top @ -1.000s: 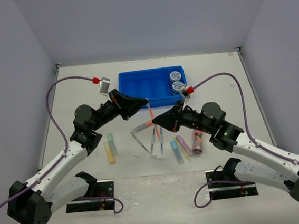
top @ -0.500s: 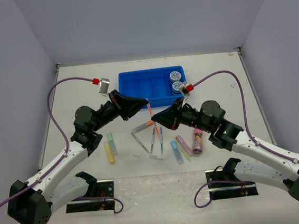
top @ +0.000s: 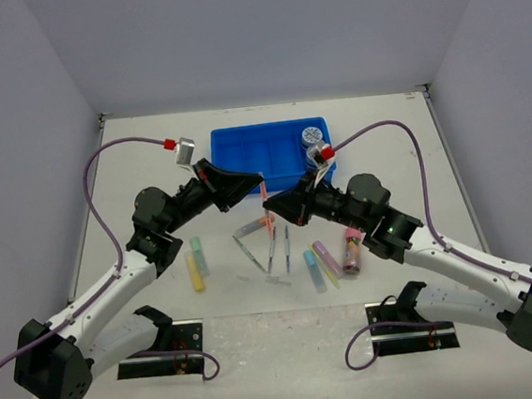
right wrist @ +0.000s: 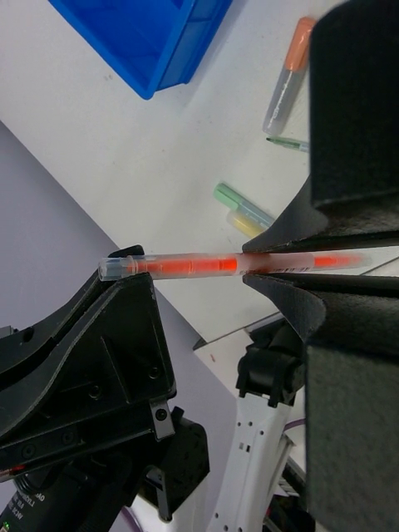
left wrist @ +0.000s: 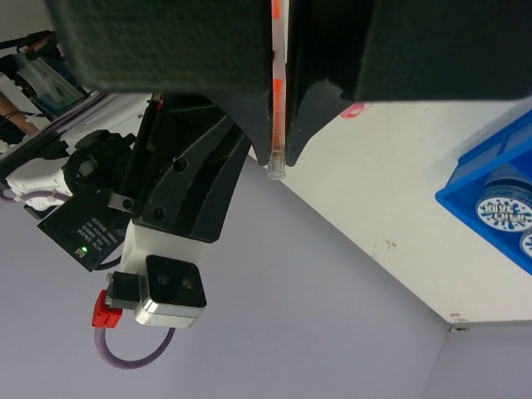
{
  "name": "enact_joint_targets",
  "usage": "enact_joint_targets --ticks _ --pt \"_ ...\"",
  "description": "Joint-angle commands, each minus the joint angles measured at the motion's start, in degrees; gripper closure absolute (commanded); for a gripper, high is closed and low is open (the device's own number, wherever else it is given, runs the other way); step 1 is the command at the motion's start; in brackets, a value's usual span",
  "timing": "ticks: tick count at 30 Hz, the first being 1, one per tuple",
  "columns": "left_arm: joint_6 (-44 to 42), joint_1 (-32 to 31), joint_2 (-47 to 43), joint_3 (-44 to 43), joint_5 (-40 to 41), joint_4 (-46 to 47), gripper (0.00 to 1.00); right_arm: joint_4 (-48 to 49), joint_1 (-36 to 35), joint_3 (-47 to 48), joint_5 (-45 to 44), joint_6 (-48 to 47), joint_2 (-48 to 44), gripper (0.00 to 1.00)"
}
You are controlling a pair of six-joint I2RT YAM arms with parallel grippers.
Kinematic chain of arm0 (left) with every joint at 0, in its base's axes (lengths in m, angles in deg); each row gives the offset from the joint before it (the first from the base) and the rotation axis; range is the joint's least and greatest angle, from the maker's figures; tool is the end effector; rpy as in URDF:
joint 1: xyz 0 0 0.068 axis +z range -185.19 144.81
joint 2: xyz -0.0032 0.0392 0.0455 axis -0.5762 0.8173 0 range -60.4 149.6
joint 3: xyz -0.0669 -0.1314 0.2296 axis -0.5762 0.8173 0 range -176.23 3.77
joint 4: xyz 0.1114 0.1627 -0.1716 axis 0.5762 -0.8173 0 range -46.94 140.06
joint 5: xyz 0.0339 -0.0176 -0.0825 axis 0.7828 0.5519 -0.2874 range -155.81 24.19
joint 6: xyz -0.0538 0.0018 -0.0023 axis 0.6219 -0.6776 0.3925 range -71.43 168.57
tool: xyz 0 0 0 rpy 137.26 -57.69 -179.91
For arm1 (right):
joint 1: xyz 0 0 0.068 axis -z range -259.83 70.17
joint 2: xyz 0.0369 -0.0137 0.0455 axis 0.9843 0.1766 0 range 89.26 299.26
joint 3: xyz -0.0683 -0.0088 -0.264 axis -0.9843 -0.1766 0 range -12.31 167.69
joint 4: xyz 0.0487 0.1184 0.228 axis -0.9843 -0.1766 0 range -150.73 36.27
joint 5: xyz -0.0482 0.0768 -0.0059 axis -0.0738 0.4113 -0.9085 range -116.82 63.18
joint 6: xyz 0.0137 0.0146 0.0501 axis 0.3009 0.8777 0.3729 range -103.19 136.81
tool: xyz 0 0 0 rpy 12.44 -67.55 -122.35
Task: Sort the stationery into containers
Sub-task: Close the pen cap on the pen.
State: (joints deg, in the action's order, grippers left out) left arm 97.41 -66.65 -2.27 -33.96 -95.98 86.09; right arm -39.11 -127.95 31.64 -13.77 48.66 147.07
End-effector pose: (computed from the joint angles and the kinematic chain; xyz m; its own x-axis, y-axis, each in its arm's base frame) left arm 0.1885 -0.1364 0.3368 -0.4995 -0.4575 -0.7356 0.7415 0.2133 -0.6361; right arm 0.1543 0.1843 0.3379 -0.4548 0.2629 -0.8509 -0.7488 0.4044 0.5251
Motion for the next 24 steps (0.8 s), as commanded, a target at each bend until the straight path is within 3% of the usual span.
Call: enact_joint_targets --ticks 1,4,6,7,10,14,21,24 --pt "-3.9 -0.3 -0.2 -1.9 -1.6 -6.6 1.0 7.2 0.3 3.0 -5.1 -2.4 -0.5 1.0" --pt "-4.6 -0.3 0.4 -2.8 -1.7 -7.5 0.96 7.4 0.3 3.1 -3.2 -2.5 0.2 1.0" --pt "-4.9 -0.2 1.0 -3.8 -1.9 -8.3 0.85 7.0 0.3 3.5 -1.7 -3.0 0.8 1.0" --pt "-5.0 -0.3 1.0 -4.1 -1.8 -8.6 0.71 6.5 0.3 3.8 -1.4 -3.2 1.0 1.0" --pt "-6.0 -0.3 0.9 -5.1 -1.1 -10.2 0.64 5.9 0.3 3.8 -0.2 -3.6 1.5 1.0" --pt "-7.1 -0.3 0.3 -6.1 -0.6 -11.4 0.69 5.5 0.4 3.6 0.7 -3.5 2.0 1.0" --pt "-7.0 -0.3 1.2 -6.2 -3.7 -10.0 1.0 5.1 0.4 4.8 0.7 -3.2 2.5 1.0" --pt "-6.6 -0.3 0.6 -5.8 -4.5 -8.5 1.0 4.7 0.3 5.7 2.4 -3.3 3.8 1.0"
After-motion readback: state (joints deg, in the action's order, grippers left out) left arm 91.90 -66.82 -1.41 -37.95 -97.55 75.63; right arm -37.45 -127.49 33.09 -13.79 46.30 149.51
